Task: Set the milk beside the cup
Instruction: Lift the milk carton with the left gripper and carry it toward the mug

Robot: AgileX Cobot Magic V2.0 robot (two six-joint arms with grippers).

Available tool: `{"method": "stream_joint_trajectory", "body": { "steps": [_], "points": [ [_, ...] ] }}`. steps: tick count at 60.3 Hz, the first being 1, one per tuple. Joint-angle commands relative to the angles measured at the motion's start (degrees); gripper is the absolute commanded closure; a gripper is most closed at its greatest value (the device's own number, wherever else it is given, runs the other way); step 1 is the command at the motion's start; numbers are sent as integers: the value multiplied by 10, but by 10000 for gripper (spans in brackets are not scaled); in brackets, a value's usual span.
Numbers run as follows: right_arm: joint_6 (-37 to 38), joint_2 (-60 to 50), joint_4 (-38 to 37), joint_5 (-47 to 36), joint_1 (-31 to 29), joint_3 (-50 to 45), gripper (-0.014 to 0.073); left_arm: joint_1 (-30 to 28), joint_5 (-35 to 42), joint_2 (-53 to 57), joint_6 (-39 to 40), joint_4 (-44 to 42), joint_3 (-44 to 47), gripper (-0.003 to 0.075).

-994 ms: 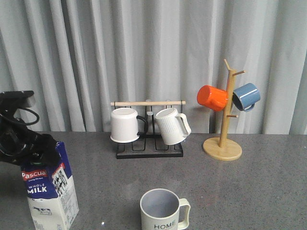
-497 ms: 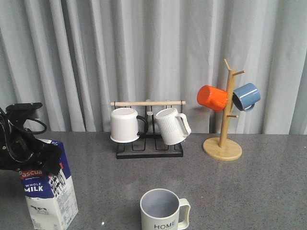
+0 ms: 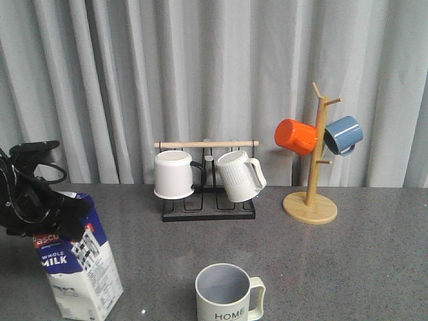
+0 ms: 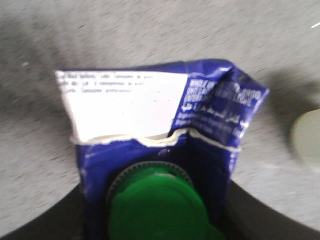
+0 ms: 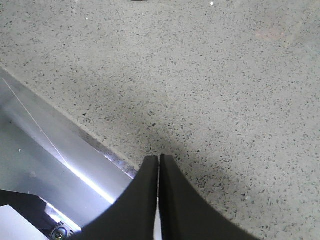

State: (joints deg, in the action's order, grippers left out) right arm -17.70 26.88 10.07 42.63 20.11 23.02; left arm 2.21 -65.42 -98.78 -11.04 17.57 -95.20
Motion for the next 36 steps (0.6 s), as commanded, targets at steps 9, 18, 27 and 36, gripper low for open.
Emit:
{"method": "stream_joint_trajectory", "body": {
  "steps": [9,18,27,36],
  "points": [
    [-2,2,0,-34,0,15,598,3,54,58,-58,147,-25,683],
    [-2,2,0,-34,0,15,598,23,37,48,-80,197,-82,691],
    [-2,2,0,-34,0,15,598,64,23,24,-61,160,-172,691],
    [-2,2,0,-33,0,15,598,95,-21,-10,-4,67,-243,691]
  ]
}}
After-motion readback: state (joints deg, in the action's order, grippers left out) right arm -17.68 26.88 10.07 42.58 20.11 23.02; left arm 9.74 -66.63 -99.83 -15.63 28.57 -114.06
